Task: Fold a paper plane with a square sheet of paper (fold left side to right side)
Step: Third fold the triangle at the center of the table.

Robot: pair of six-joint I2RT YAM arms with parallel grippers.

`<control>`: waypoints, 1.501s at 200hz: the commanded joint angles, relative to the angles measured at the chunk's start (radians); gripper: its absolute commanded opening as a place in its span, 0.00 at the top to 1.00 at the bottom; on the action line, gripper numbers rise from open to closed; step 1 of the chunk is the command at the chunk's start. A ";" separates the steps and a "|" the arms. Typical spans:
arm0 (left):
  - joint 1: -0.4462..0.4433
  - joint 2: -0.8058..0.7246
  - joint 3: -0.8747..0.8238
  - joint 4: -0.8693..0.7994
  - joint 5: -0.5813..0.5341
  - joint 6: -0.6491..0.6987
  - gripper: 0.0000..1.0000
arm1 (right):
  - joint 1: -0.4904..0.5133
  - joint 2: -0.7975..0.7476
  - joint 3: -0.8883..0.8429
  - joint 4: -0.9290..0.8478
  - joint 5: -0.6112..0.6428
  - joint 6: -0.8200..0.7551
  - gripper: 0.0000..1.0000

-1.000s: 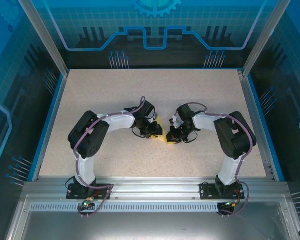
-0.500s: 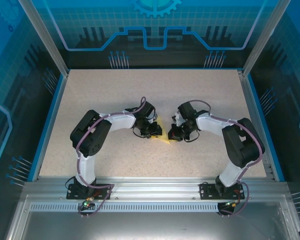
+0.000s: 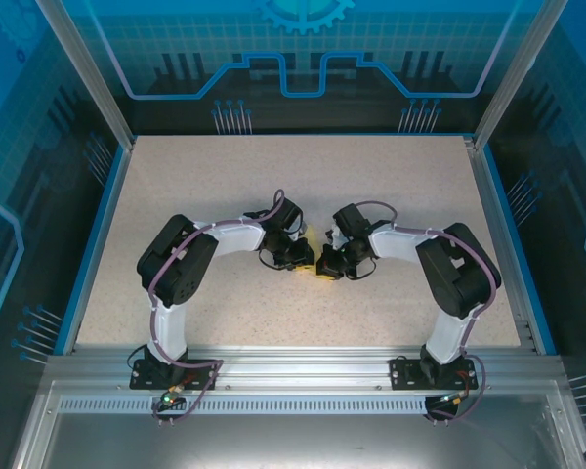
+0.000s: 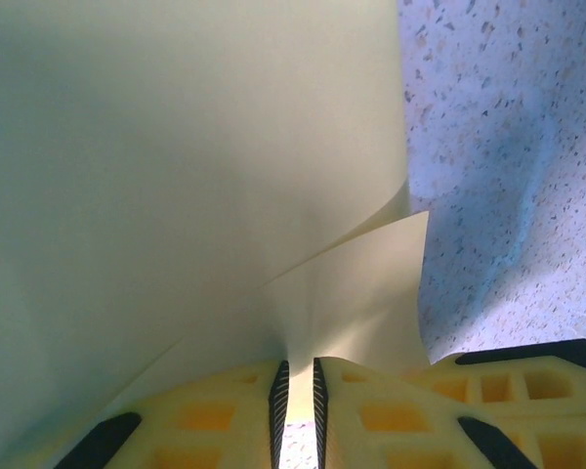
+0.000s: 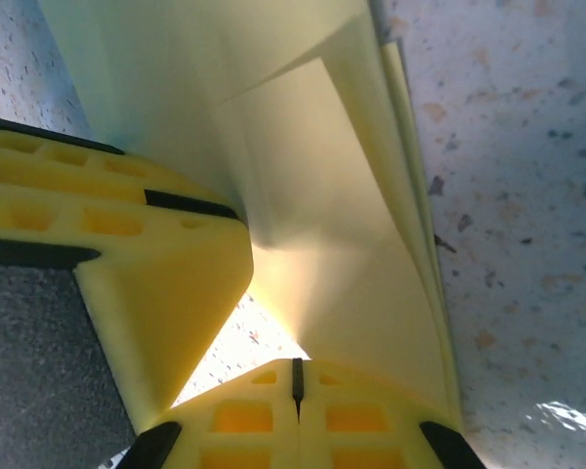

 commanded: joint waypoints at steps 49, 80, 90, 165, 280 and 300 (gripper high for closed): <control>-0.006 0.033 -0.030 -0.035 -0.047 -0.005 0.80 | 0.021 0.048 0.029 0.066 0.015 0.049 1.00; -0.006 0.035 -0.028 -0.039 -0.052 -0.001 0.81 | 0.020 0.069 0.037 0.036 0.046 0.034 1.00; -0.006 0.035 -0.028 -0.044 -0.057 -0.001 0.81 | 0.017 0.069 0.030 0.015 0.054 0.021 1.00; -0.005 0.047 -0.012 -0.077 -0.085 0.010 0.81 | -0.076 -0.048 -0.154 -0.051 0.050 -0.058 1.00; -0.001 -0.028 0.048 -0.151 -0.083 0.047 0.76 | -0.183 -0.212 -0.225 -0.158 0.044 -0.218 0.97; 0.014 -0.093 0.069 -0.154 -0.044 0.052 0.65 | -0.192 -0.278 -0.198 -0.189 0.033 -0.309 0.83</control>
